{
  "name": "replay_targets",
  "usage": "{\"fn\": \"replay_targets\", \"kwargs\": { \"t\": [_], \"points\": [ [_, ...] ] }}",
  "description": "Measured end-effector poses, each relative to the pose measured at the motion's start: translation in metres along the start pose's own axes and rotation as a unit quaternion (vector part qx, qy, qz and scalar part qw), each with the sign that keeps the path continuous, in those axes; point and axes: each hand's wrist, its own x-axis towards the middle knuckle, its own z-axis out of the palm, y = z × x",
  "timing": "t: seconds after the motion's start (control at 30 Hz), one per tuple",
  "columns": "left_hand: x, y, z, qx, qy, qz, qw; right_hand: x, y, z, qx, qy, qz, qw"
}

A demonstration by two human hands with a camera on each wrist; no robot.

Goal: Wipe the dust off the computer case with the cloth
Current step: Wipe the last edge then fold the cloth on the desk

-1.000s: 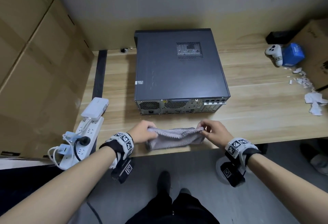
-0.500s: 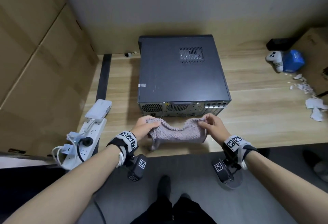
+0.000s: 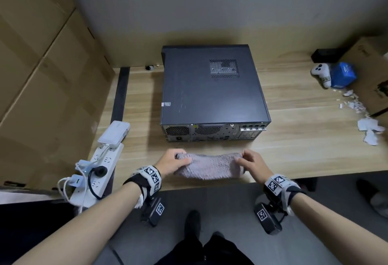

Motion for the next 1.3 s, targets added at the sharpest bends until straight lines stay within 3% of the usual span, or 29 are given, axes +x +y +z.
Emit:
{"fn": "replay_targets", "kwargs": {
  "t": [0.1, 0.2, 0.4, 0.5, 0.6, 0.73, 0.9, 0.97, 1.07, 1.2, 1.3],
  "points": [
    [0.003, -0.033, 0.013, 0.033, 0.007, -0.034, 0.999, -0.005, 0.032, 0.008, -0.031, -0.021, 0.033, 0.999],
    [0.010, -0.057, 0.023, 0.043, 0.068, -0.061, 0.995, -0.008, 0.045, 0.014, -0.047, -0.001, 0.025, 0.999],
    [0.011, -0.052, 0.029, 0.062, 0.172, -0.026, 0.983, -0.003, 0.048, 0.012, -0.072, 0.079, 0.002, 0.994],
    [0.014, -0.060, 0.029, 0.076, 0.208, -0.055, 0.974, 0.001, 0.062, 0.008, -0.113, 0.091, 0.017, 0.989],
    [0.015, -0.067, 0.031, 0.145, 0.195, -0.107, 0.964, 0.002, 0.064, 0.010, -0.150, 0.102, 0.037, 0.983],
    [0.011, -0.064, 0.034, 0.255, 0.200, -0.122, 0.938, 0.001, 0.061, 0.010, -0.243, 0.111, 0.062, 0.962],
    [0.011, -0.064, 0.026, 0.303, 0.181, -0.186, 0.917, 0.009, 0.056, 0.008, -0.364, 0.063, 0.137, 0.919],
    [0.011, -0.064, 0.031, 0.331, 0.178, -0.179, 0.909, 0.012, 0.052, 0.012, -0.376, 0.051, 0.142, 0.914],
    [0.009, -0.060, 0.040, 0.321, 0.191, -0.160, 0.914, 0.013, 0.048, 0.023, -0.325, 0.074, 0.136, 0.933],
    [0.010, -0.055, 0.040, 0.234, 0.237, -0.133, 0.933, 0.013, 0.043, 0.032, -0.193, 0.083, 0.111, 0.971],
    [0.012, -0.046, 0.030, 0.173, 0.272, -0.101, 0.941, 0.016, 0.038, 0.030, -0.159, 0.087, 0.073, 0.981]
  ]
}}
